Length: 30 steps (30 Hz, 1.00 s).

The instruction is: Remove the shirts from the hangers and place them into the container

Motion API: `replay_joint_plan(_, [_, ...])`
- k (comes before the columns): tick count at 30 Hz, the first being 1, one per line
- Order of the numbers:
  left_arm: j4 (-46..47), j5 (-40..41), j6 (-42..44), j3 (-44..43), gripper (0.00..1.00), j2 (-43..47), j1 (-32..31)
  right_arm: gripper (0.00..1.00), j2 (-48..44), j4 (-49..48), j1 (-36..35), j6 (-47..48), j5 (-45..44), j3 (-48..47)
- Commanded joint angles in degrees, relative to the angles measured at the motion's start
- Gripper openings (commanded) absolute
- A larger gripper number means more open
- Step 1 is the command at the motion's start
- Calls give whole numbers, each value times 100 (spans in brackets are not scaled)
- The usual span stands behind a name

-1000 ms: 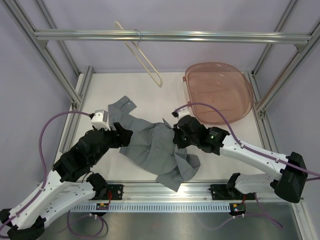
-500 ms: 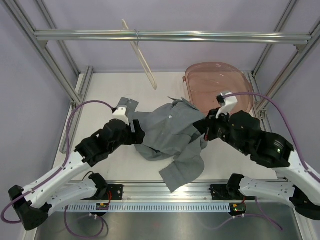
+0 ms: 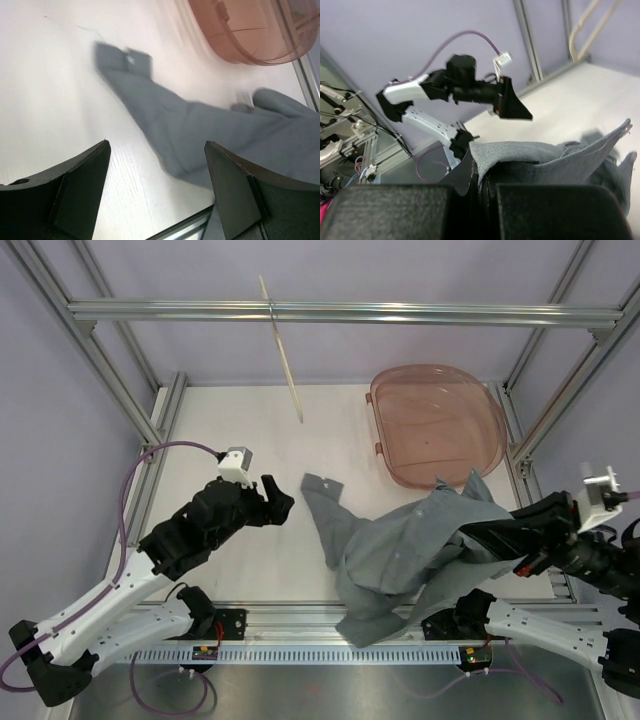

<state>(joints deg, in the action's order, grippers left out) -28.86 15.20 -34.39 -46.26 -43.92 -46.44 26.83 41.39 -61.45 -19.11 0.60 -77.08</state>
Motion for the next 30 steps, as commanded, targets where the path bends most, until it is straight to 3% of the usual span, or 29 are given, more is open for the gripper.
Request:
replay_joint_plan(1, [487,-193,-6,29,80,138,-76,0,348,-483,-34,645,791,-622])
replay_joint_plan(6, [540,-211,-15,3,80,121,-146,0,1304,-271,-42,971,951,-1616])
replay_joint_plan(8, [513,-184,-32,-6,80,147,-181,0,1640,-106,-42,1076,618,-1810])
replay_joint_plan(13, [452,-131,-59,12,79,305,-226,0,2984,326,-42,1077,-1662,-1372])
replay_joint_plan(15, [425,-123,-68,12,79,358,-234,0,3527,423,-25,910,-2167,-1047])
replay_joint_plan(19, [390,-140,-76,47,79,419,-252,0,4101,379,246,226,-2670,-476])
replay_joint_plan(24, [320,-131,-41,91,79,542,-269,0,4803,1335,362,-941,-3643,26])
replay_joint_plan(25, [320,-123,-33,100,80,577,-261,0,4892,1816,371,-1171,-3707,87])
replay_joint_plan(30, [416,-193,-32,178,79,648,-269,4,5008,2260,336,-2314,-3279,684])
